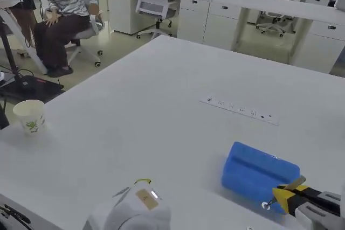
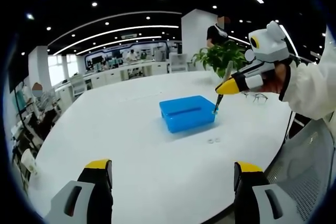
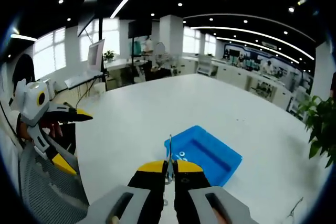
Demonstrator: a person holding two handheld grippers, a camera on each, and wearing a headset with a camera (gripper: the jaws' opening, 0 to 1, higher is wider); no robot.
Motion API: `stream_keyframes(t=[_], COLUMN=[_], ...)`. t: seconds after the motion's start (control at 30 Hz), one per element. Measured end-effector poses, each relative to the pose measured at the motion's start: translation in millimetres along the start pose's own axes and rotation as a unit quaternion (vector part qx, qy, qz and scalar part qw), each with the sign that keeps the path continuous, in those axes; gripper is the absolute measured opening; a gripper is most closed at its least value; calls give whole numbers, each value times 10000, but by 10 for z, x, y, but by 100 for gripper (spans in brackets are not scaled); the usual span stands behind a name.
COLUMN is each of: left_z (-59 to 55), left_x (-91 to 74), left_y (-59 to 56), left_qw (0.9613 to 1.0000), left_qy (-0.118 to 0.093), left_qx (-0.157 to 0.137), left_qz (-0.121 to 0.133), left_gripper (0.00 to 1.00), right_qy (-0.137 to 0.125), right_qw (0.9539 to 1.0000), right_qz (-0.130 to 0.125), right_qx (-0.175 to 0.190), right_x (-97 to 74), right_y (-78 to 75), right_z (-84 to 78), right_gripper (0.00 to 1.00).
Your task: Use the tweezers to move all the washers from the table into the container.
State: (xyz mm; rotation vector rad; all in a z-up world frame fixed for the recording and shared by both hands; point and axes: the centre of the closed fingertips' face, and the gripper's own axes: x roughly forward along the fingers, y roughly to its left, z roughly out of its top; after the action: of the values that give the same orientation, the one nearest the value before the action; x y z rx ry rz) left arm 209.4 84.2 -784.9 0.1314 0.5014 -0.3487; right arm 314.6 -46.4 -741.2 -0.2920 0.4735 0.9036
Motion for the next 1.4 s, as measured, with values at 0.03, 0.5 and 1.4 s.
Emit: stream_keyframes(t=[0.03, 0.5, 1.4], left_z=[-5, -2, -63], left_x=[1, 4, 25], left_y=[0, -8, -32], left_qw=[10000, 10000, 9998], left_qy=[15, 23, 195], left_qx=[20, 56, 79], left_qz=[6, -8, -66], left_gripper=[99, 99, 99], right_qy=[-2, -54, 497], right_qw=[10000, 9999, 9983], right_qz=[-7, -130, -126], right_qx=[-7, -70, -270], right_x=[4, 211, 797], right_y=[-11, -218, -403], right_z=[8, 184, -91], right_gripper=[2, 2, 2])
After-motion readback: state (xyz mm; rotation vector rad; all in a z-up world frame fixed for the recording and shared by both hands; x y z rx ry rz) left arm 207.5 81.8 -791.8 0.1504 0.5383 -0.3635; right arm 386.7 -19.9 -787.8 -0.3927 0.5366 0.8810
